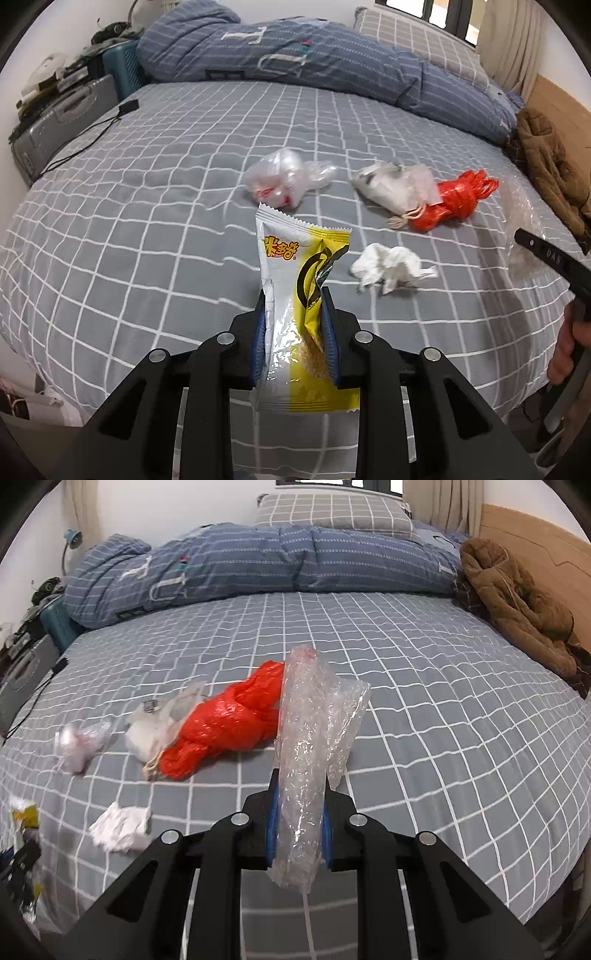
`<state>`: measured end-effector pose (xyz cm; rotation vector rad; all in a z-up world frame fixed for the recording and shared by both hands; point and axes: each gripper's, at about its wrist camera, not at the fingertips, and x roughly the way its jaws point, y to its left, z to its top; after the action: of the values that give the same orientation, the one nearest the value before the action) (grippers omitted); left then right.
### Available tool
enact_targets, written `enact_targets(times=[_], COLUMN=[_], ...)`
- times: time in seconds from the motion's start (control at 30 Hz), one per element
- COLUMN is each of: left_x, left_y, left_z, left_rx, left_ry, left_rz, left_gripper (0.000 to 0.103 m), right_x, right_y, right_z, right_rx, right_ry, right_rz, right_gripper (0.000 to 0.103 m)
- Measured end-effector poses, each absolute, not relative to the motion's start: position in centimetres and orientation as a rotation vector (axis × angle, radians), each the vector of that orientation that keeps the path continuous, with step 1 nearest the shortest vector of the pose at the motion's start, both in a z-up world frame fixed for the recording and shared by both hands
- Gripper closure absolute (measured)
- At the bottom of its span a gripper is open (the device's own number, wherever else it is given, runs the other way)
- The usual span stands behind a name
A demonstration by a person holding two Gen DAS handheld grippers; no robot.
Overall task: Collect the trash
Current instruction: 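Lift the yellow packet and bubble wrap and carry both down over the bin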
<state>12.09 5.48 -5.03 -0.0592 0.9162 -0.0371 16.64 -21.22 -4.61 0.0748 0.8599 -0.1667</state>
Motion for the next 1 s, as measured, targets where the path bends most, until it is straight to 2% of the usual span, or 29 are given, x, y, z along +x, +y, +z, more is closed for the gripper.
enact_targets(times=[0.37, 1.0], left_x=[10.5, 5.2], left_y=[2.1, -1.1], left_z=[-3.6, -5.3], left_rx=[-0.046, -0.013], left_ry=[0.852, 0.859], left_rz=[-0.112, -0.187], left_gripper=[0.078, 0.078], right_x=[11.8, 3.6], right_y=[-20.0, -17.4], right_z=[-1.7, -2.4], right_rx=[0.107, 0.072], right_ry=[0.801, 0.828], right_rz=[-0.021, 0.033], right_gripper=[0.086, 0.086])
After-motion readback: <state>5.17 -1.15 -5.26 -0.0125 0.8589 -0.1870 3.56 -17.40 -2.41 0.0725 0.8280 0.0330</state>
